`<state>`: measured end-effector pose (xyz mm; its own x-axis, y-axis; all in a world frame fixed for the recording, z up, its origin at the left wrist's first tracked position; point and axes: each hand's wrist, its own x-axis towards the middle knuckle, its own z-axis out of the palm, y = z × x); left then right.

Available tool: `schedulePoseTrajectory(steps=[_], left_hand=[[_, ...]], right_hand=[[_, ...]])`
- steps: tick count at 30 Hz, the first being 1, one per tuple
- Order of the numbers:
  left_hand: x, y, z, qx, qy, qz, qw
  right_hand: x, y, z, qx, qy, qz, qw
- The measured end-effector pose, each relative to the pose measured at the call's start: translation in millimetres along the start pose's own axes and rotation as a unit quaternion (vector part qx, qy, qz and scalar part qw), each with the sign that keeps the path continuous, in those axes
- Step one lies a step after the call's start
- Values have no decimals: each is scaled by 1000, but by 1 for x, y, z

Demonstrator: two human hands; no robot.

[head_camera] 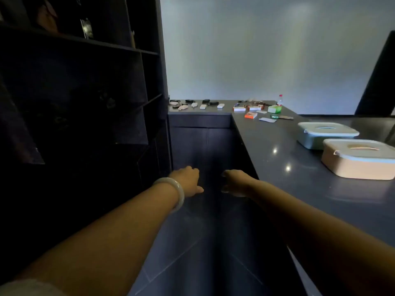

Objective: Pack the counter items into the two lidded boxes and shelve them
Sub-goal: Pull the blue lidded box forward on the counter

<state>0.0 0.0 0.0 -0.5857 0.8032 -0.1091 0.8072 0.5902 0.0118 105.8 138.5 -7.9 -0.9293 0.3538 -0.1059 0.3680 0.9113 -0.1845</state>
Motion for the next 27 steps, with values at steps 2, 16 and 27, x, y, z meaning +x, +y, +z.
schedulePoseTrajectory(steps=[2,16,27], left_hand=[[14,-1,5,8,-11,-2,1000],[228,-76,-3,36,-37,83,995],[428,-68,-4,101,-40,203,973]], right_hand=[[13,5,4,7,-14,0,1000],[203,67,-4,7,-26,117,993],[333,175,-9,78,-23,263,961]])
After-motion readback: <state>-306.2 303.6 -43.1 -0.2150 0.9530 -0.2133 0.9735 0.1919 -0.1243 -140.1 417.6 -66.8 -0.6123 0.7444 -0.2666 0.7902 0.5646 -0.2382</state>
